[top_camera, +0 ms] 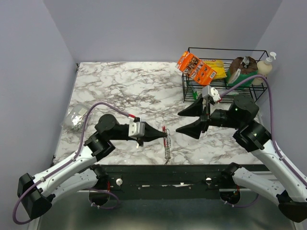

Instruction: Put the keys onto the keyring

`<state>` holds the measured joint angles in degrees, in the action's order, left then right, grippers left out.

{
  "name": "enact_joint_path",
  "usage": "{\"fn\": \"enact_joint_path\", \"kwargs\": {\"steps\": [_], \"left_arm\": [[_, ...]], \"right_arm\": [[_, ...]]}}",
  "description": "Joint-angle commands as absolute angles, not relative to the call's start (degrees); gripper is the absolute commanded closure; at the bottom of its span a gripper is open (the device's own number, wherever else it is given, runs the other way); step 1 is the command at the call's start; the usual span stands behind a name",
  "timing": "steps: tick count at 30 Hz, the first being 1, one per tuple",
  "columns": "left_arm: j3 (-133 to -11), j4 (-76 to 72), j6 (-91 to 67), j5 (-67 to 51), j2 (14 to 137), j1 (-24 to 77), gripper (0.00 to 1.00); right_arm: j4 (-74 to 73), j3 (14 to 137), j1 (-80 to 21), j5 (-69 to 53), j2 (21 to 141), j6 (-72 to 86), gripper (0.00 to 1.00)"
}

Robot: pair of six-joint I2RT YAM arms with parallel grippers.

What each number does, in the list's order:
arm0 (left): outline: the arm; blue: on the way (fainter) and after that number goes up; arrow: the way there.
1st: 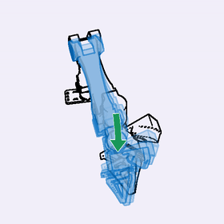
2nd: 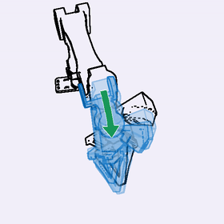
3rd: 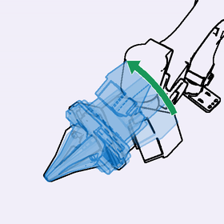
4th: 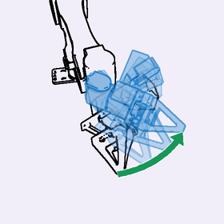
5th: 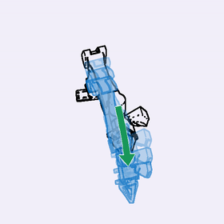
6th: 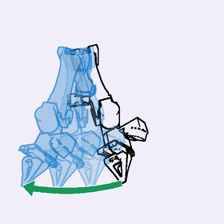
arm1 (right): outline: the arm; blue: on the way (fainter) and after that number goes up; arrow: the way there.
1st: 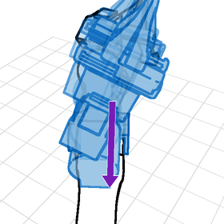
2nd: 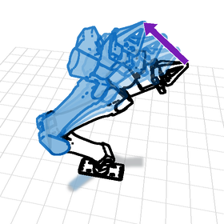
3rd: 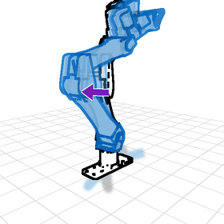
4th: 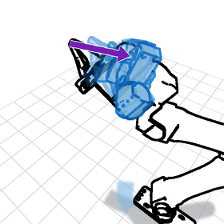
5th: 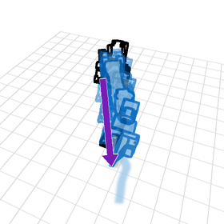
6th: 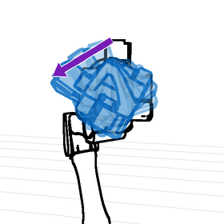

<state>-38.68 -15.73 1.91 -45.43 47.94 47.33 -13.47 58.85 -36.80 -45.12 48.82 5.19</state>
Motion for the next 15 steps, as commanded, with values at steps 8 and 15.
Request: {"fn": "enact_joint_path", "kwargs": {"steps": [8, 15], "left_arm": [[-28.8, -47.5, 4.6, -49.3, 40.9, 47.7, 1.0], [-23.0, -63.2, 6.7, -50.4, 39.7, 47.7, 1.0]], "right_arm": [[-6.9, 57.3, -36.5, -47.7, 47.4, 7.3, 0.21], [-6.9, 58.1, -36.4, -52.5, 48.0, 6.7, 0.21]]}}
